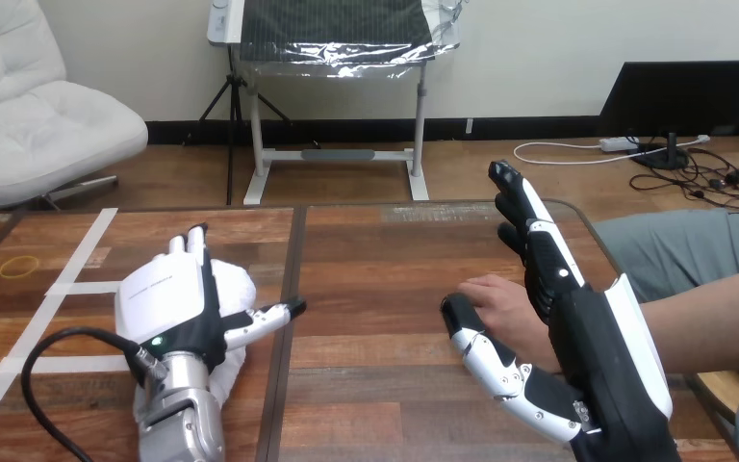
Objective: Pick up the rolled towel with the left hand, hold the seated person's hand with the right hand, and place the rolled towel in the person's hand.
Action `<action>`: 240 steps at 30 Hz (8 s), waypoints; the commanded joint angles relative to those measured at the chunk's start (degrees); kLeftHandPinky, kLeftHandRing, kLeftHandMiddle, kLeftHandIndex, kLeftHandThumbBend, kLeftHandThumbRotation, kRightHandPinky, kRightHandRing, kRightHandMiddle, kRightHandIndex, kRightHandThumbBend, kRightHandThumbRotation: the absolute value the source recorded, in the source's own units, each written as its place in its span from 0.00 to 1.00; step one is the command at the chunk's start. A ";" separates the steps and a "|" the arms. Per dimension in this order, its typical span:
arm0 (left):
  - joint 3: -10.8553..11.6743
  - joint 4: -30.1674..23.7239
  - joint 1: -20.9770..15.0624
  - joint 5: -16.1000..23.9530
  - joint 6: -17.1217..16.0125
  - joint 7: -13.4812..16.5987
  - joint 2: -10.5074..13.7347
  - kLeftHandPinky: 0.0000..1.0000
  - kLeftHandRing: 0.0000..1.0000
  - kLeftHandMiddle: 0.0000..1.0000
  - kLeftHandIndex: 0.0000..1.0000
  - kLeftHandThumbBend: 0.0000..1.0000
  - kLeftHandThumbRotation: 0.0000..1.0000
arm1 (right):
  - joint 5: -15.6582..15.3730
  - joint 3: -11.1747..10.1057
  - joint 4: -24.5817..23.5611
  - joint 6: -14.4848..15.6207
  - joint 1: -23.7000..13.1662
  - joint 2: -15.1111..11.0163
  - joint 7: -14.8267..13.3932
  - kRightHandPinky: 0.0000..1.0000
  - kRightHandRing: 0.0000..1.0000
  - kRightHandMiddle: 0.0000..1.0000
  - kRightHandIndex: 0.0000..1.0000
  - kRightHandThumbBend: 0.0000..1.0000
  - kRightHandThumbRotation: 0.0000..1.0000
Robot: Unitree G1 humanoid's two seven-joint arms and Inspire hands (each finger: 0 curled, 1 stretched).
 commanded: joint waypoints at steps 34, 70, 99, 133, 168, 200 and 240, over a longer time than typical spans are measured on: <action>-3.24 6.81 -2.40 2.70 6.57 3.62 7.62 1.00 1.00 1.00 1.00 0.98 0.79 | 1.10 -0.92 -3.86 2.55 -1.86 -0.83 1.53 0.96 1.00 1.00 0.99 0.35 0.28; -4.30 11.58 -3.47 -2.10 5.31 2.01 9.65 0.78 0.80 0.82 0.85 0.95 0.80 | 1.35 -1.25 -4.45 3.32 -2.07 -1.98 1.57 0.93 0.98 1.00 0.98 0.35 0.27; -3.58 14.83 -4.17 -7.24 5.20 -3.88 8.70 0.34 0.44 0.54 0.76 0.89 0.72 | 1.56 -1.91 -5.93 5.32 -2.15 -2.51 2.17 0.86 0.94 0.97 0.95 0.35 0.34; -2.77 31.01 -11.79 -13.87 2.10 0.99 7.39 0.27 0.36 0.48 0.61 0.68 0.10 | 1.60 -2.29 -8.63 8.11 -1.32 -3.11 3.45 0.80 0.90 0.93 0.92 0.34 0.34; 1.51 32.04 -5.20 -21.92 -27.97 17.50 9.53 0.38 0.45 0.52 0.57 0.64 0.00 | 2.71 -2.09 -8.99 8.75 -1.37 -3.80 3.63 0.80 0.87 0.89 0.90 0.34 0.27; 15.47 12.07 6.23 -61.00 -56.84 -8.35 -4.30 0.40 0.42 0.46 0.51 0.68 0.04 | 2.15 -2.28 -7.98 8.21 -1.89 -3.50 3.06 0.78 0.86 0.89 0.89 0.34 0.24; 6.69 -25.10 19.75 -67.75 -43.13 -20.01 -11.66 0.39 0.39 0.42 0.52 0.65 0.04 | -11.58 -10.27 -8.27 13.15 -7.68 -10.23 2.33 0.90 0.97 0.99 0.91 0.56 0.15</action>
